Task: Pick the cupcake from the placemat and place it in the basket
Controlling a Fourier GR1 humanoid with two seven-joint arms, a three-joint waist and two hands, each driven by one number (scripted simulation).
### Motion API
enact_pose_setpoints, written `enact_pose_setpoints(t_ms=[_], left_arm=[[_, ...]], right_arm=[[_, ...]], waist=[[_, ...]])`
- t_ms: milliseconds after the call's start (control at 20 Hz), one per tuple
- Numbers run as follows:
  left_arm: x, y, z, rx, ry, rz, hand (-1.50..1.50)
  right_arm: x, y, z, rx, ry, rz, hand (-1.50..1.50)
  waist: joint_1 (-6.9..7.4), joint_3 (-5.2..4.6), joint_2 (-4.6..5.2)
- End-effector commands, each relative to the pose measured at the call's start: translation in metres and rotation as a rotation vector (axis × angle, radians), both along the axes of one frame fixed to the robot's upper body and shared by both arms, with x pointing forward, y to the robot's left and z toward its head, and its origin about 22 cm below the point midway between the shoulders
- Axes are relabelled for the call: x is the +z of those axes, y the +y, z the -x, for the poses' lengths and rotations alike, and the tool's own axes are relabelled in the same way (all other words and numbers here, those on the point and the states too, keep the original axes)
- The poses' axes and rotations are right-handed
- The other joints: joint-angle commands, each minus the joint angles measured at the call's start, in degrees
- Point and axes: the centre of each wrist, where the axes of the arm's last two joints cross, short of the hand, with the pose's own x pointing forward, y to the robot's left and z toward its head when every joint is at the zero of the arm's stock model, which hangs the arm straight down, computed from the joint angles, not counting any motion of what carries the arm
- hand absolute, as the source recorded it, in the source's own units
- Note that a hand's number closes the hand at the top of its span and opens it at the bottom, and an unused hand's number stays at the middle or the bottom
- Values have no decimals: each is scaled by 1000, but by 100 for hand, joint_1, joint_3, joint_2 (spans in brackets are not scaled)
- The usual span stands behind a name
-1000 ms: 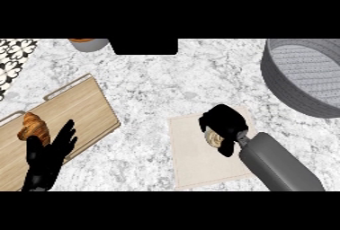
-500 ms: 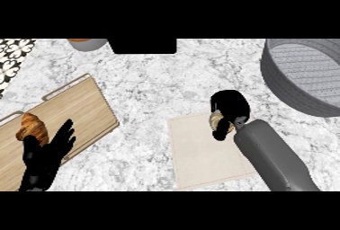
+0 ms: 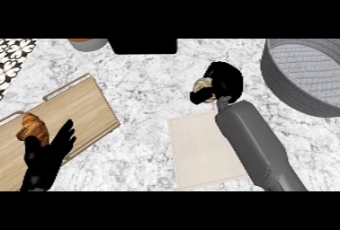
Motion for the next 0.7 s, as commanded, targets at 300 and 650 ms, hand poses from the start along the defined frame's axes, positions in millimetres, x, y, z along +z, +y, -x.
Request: enact_pose_setpoints(t_ms=[300, 650], left_arm=[[-27, -3, 13, 10, 130, 64, 0], [-33, -14, 13, 0, 127, 54, 0]], right_arm=[[136, -7, -10, -202, -560, -343, 150], [191, -70, -18, -374, -608, -265, 150]], waist=[[-71, -107, 8], [-54, -105, 30]])
